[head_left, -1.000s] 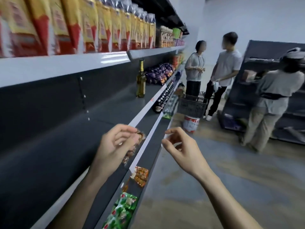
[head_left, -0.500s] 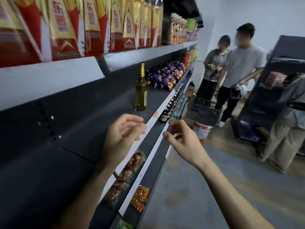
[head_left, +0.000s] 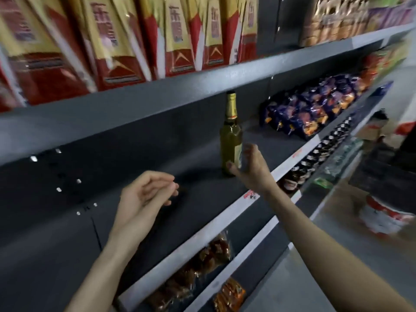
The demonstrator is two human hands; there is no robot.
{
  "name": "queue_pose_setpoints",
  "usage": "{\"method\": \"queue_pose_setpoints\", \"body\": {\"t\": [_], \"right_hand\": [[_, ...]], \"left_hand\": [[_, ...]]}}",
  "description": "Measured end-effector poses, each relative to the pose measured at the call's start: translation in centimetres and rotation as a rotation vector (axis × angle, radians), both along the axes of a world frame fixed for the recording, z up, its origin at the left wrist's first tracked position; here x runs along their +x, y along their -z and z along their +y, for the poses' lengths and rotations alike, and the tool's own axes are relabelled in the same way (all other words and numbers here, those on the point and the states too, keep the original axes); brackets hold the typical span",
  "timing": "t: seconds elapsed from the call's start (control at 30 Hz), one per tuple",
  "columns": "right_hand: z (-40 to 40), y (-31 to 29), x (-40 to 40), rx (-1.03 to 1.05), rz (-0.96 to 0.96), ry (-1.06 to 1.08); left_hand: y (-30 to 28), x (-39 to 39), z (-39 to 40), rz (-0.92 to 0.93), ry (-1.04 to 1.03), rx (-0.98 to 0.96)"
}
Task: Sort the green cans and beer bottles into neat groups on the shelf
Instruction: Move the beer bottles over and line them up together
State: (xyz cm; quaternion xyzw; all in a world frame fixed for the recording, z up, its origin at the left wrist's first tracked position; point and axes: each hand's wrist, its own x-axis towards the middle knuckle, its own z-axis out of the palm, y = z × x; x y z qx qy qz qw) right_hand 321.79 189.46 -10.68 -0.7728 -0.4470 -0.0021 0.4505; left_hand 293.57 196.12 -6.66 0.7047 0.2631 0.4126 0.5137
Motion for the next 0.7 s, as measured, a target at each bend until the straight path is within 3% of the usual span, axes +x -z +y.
{"method": "queue_pose_setpoints", "body": {"t": [0.37, 0.53, 0.7], "right_hand": [[8.3, -0.2, 6.6, 0.068, 0.223, -0.053], [8.9, 0.5, 7.6, 0.035, 0.159, 0.020], [6.9, 0.8, 7.0, 0.120, 0.108, -0.052]], "left_hand": [[0.4, -1.5, -0.8, 0.114, -0.366, -0.028], [0.7, -1.7, -1.6, 0.131, -0.433, -0.055], [1.6, -1.5, -2.4, 0.125, -0.463, -0.091]]}}
